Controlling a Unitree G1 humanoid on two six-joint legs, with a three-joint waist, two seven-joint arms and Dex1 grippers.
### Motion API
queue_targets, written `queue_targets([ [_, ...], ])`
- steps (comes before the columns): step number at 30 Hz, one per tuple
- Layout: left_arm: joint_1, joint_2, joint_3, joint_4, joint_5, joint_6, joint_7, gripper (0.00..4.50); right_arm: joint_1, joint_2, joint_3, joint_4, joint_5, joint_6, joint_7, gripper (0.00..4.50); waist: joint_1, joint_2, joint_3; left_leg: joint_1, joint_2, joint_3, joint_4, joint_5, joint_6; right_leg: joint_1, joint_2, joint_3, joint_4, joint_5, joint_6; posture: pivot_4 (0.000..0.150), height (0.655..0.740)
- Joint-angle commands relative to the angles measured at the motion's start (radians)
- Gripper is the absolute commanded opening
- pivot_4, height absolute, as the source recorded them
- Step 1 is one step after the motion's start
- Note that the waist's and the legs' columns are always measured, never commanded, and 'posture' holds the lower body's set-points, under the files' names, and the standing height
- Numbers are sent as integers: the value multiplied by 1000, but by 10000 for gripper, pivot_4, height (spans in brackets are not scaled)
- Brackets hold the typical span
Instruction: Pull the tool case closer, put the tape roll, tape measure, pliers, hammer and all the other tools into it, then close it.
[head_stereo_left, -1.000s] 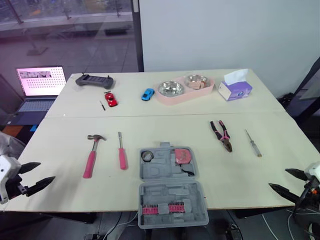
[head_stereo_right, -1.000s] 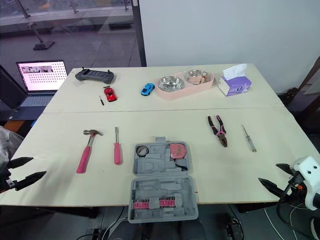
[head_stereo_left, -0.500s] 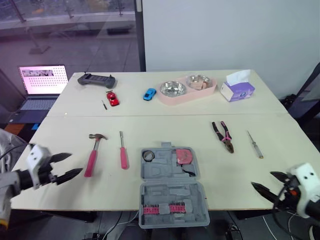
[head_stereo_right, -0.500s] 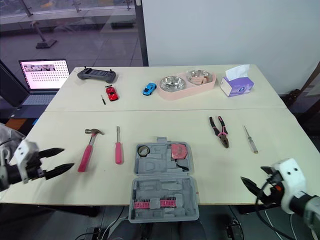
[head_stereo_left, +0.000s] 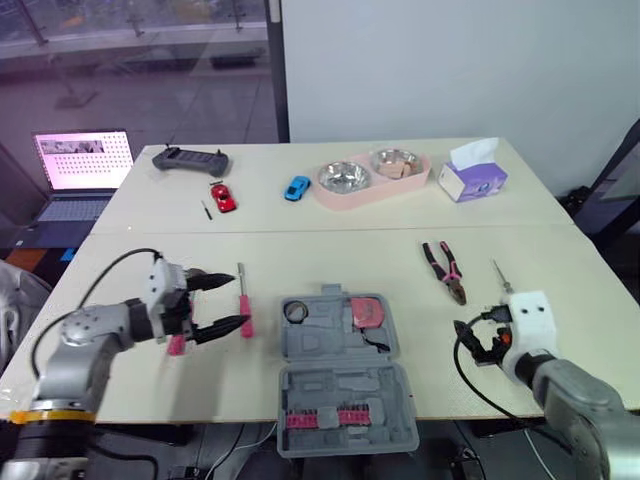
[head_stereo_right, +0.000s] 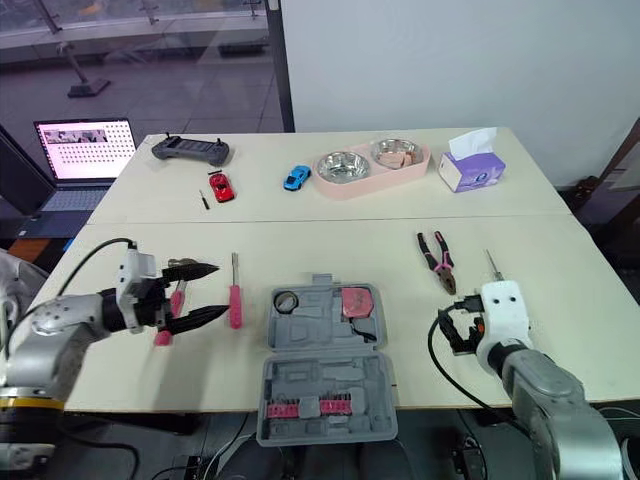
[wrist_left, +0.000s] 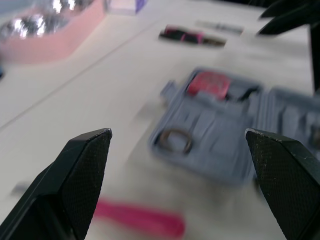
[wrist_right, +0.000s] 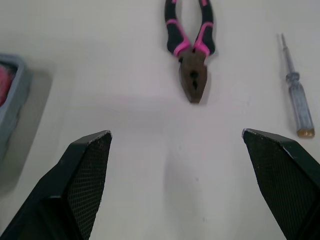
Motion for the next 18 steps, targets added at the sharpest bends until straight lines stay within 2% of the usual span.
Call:
queue_targets([
  [1,15,-35,30,-54,-24,-15,73,45000,-62,19,20,23,-12,48,-43,44150,0,0,0,0,0,0,-1,0,0,0,0,0,0,0,0,1500,7400],
  [4,39,-46,33,-57,-1,-59,95,45000,-141,29,54,68,-32,72,-76,44150,-1,0,0,0,2,0,0,0,0,-1,2,0,1,0,0,1500,7400],
  [6,63,-31,25,-99,-21,-18,100,45000,-177,24,70,101,-46,71,-86,44150,-1,0,0,0,3,0,0,1,-1,-1,3,0,1,1,-2,1500,7400],
  [10,119,0,21,-170,-47,5,78,45000,-212,6,90,159,-72,52,-85,44150,1,0,0,0,2,0,0,1,-1,-1,3,0,1,1,-2,1500,7400],
  [18,171,-23,55,-210,-119,43,120,45000,-257,-30,79,245,-83,28,-50,44150,0,1,0,0,2,0,0,1,-1,0,4,0,1,1,-2,1500,7400],
])
